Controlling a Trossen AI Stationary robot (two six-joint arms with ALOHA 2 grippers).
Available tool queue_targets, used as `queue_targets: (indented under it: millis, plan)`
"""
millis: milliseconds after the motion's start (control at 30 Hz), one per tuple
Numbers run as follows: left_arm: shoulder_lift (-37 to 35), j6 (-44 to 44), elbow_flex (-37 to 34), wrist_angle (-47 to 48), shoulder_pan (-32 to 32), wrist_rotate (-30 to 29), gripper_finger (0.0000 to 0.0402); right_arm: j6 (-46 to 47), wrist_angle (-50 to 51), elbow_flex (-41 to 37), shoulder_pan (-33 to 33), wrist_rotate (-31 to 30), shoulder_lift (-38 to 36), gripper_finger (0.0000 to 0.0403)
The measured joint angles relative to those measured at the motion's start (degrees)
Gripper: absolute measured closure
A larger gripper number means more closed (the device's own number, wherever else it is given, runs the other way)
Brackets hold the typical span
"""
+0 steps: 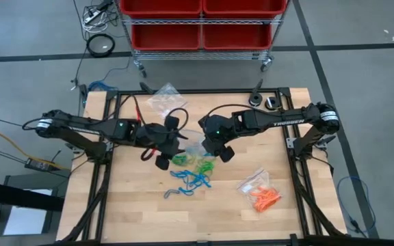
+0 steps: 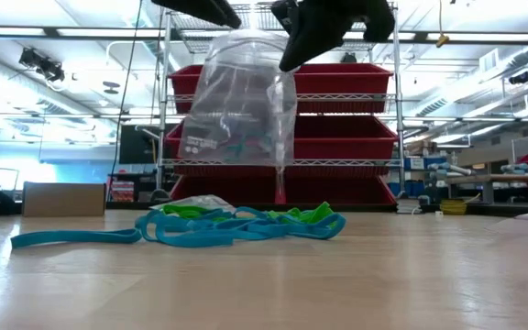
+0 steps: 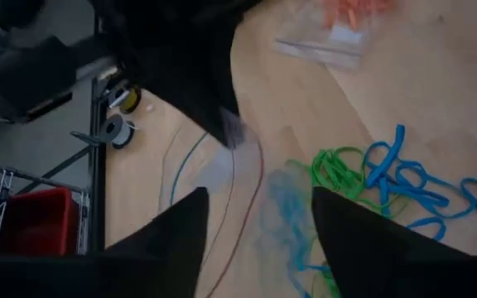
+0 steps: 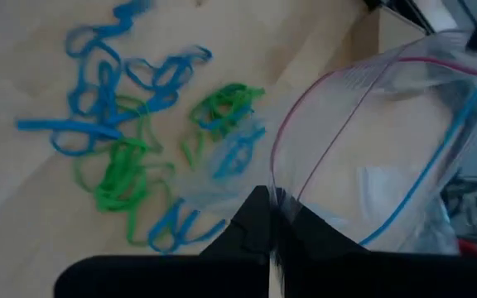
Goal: Sort rubber bands
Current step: Put the blue rubber band into the transparent zip bag
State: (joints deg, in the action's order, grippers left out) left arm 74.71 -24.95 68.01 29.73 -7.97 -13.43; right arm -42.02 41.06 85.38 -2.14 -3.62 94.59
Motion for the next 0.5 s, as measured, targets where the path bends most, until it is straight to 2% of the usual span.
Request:
queue_targets:
  millis: [133, 333, 500]
  plan:
    - [-2.5, 0.1, 0.3, 0.0, -0.2, 0.0, 0.0145, -2.3, 0.0, 0.0, -0.8, -3.9, 0.0, 0.0403]
    - [-8.0, 5.5, 1.2, 3.2, -0.4, -0.1, 0.0148, -6.4, 0.5, 0.0, -2.6, -12.3, 0.0, 0.0403]
    - [-10.2, 15.7, 1.2, 15.2, -1.0, 0.6, 0.0166, -7.2, 4.4, 0.0, -3.8, -15.6, 0.0, 0.0403]
